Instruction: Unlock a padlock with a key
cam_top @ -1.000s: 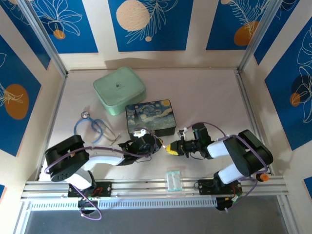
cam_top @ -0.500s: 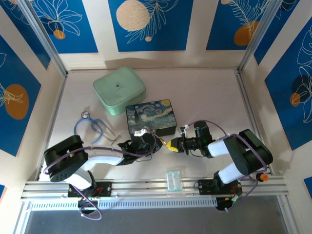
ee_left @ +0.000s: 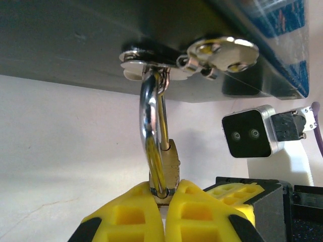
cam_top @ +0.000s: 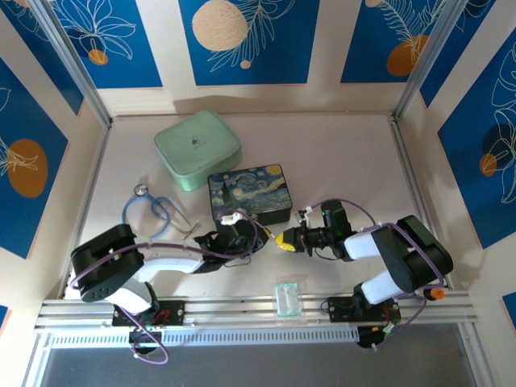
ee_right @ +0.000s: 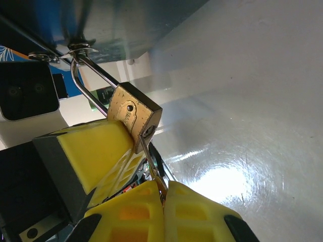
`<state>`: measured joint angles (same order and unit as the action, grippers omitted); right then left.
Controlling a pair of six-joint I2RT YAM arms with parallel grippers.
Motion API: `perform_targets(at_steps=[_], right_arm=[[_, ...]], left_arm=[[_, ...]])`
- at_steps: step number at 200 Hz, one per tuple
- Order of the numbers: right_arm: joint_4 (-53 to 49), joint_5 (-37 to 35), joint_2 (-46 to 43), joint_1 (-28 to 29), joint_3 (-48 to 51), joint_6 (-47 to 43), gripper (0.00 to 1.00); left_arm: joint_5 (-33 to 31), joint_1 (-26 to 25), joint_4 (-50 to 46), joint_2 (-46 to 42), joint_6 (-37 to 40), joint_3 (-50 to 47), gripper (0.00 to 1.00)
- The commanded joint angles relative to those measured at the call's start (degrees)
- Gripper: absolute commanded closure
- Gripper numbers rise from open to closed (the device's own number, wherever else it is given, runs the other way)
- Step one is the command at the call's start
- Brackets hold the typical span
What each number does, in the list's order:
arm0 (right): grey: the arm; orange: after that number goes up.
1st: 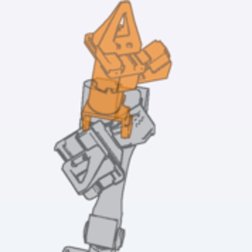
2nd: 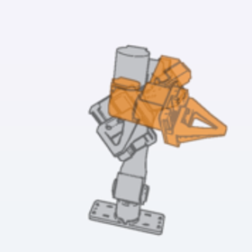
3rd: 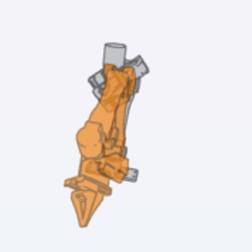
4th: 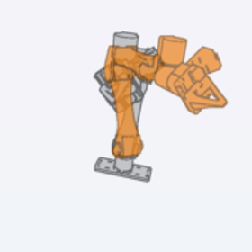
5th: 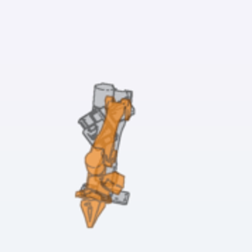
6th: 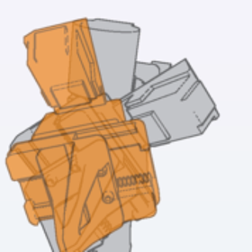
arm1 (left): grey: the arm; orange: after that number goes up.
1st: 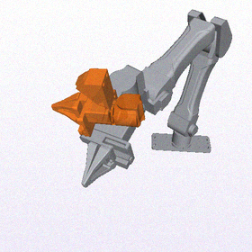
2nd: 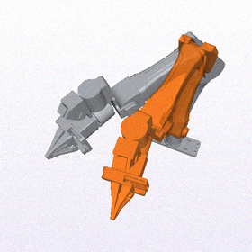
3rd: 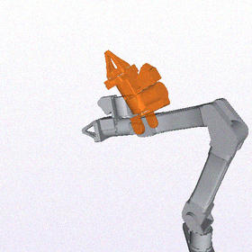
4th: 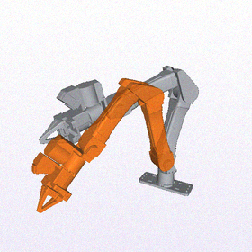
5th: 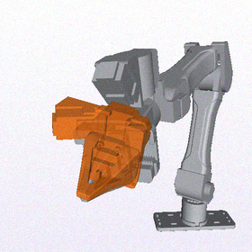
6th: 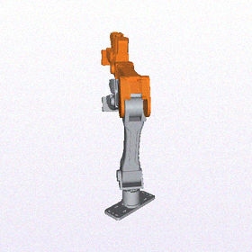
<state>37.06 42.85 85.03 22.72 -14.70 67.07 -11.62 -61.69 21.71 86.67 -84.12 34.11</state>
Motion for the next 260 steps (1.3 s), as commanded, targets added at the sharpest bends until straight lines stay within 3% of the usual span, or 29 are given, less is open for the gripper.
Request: perform_targets(at_steps=[1,84,260], right_arm=[[-1.81,0.04,-1.36,0.11,0.95,-0.89,1.0],[4.48,-0.11,1.19,0.75,-0.95,2.49,1.0],[6.36,-2.17,0.02,-0.22,-0.75,3.75,1.0]], left_arm=[[-1.39,0.44,2.64,-2.51,0.63,0.79,1.0],[1.46,0.18,6.51,-2.12,-1.86,-0.04,1.0],[2.17,-0.18,7.77,-3.18,-3.07,-1.32,1.0]])
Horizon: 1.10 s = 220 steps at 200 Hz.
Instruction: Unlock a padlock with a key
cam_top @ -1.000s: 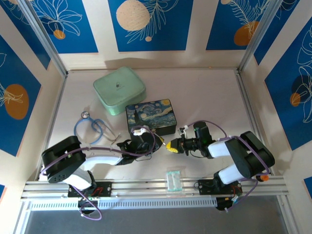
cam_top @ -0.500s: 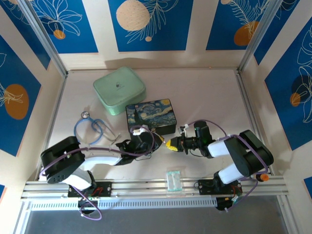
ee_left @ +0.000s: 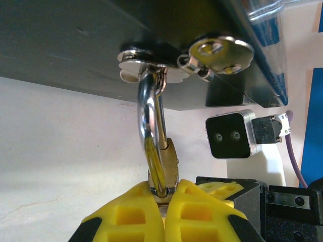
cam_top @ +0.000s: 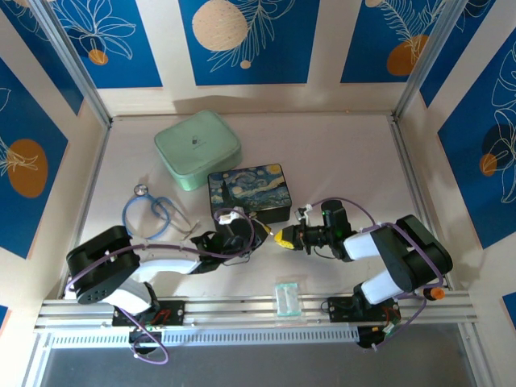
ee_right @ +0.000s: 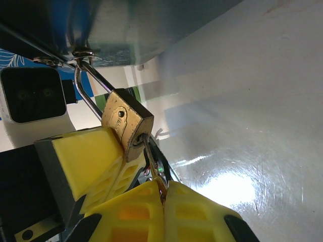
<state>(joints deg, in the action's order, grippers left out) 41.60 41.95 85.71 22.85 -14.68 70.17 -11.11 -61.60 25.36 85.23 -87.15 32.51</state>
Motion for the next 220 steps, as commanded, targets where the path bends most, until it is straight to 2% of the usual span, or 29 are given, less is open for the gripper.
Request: perform_targets(at_steps=[1,55,101,173,220], right_arm=[[1.9,-1.27,-0.64,-0.35,-0.78,0.7,1.0],[2.83,-1.77,-0.21,1.05,-1.28,0.58,1.0],[2.68,-0.47,1.55,-1.14,-2.7,0.24,1.0],[5.4,0.73,4.24,-1.7,-3.21,1.51,1.0],[6.51,2.88,5.48,-2.98,-2.37,-0.27,1.0]], left_arm=[[1.64,-0.27,4.14,-1.74,-0.08,0.27,1.0],[2.56,-0.45,4.44,-1.6,0.06,1.2,1.0],[2.85,-1.04,4.06,-3.57,-0.07,1.23,1.0],[3.99,-1.77,11.38,-0.43,-2.58,0.28,1.0],[3.47,-1.77,11.45,-0.89,-2.41,-0.3,1.0]])
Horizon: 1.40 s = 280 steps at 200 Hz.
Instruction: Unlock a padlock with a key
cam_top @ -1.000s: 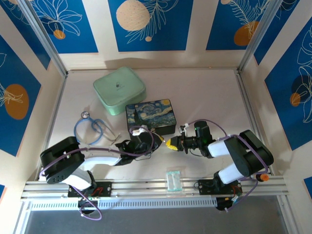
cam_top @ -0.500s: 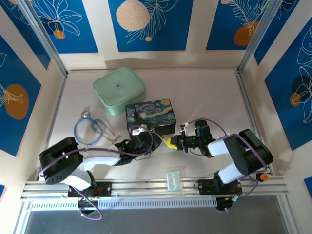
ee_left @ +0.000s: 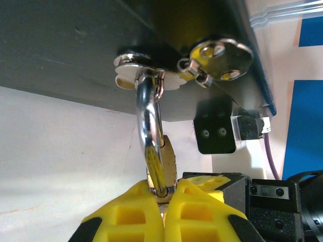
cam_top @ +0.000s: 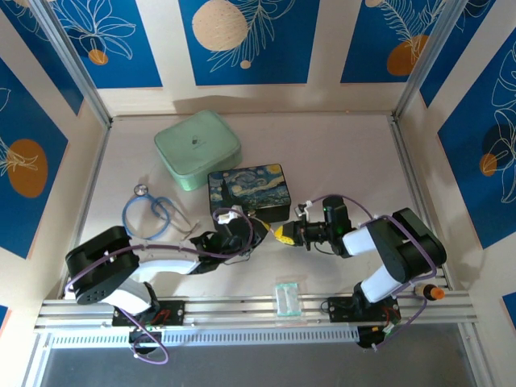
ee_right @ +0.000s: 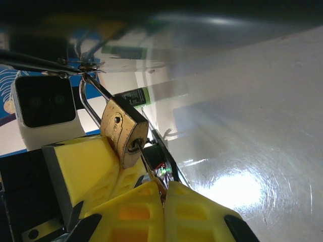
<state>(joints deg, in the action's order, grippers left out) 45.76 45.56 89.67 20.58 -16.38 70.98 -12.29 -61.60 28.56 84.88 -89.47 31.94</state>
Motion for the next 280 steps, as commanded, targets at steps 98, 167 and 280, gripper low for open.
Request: perform_targets(at_steps=[98,167,280], right_arm=[[7.54,3.04,7.55,-2.49,-0.89,-0.11,1.0],[18.34,3.87,12.67,-2.44,0.12,4.26,1.0],[21.78,6.59,11.49,-1.85,0.91,2.15,1.0]], left_arm=[[4.96,-1.77,10.91,0.2,-0.81,-0.28,1.0],[6.05,-1.77,11.96,1.41,-1.19,-0.02,1.0],[5.71,-1.6,13.7,1.95,-1.36,-0.74,1.0]])
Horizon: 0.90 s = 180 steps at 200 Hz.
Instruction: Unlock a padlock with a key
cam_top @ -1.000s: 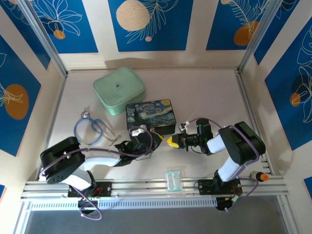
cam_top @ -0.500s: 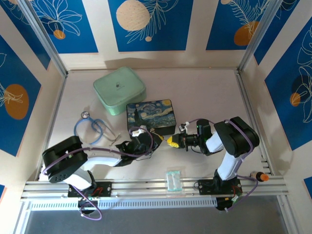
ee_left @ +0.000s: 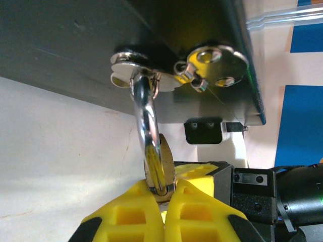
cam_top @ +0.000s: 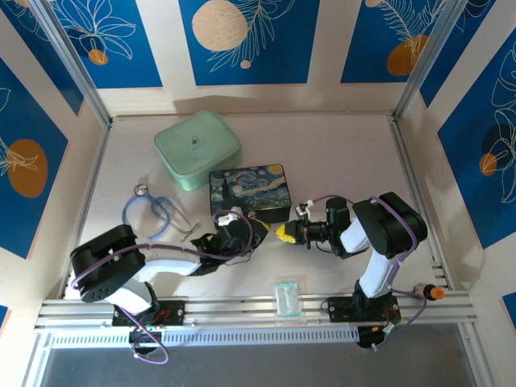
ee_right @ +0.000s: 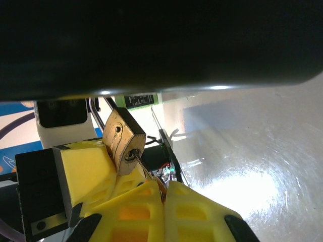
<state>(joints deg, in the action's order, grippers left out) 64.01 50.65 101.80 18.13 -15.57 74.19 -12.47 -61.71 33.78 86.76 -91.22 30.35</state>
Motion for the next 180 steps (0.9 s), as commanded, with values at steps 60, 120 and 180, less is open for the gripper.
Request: perform_targets(at_steps=[60,120,180], right_arm=[[6.09,6.66,0.62,-0.61,0.37,-0.27,1.0],[1.74,8.7,0.55,-3.99,-0.23,-1.73,1.0],[0.4,10.03,0.98,-6.0,-0.6,-2.59,1.0]], left_arm=[[5.85,-0.61,8.93,0.34,1.34,-0.47,1.0],[8.27,-0.51,9.02,0.09,1.63,0.21,1.0],[9.66,-0.51,11.53,1.63,1.74,0.76,1.0]])
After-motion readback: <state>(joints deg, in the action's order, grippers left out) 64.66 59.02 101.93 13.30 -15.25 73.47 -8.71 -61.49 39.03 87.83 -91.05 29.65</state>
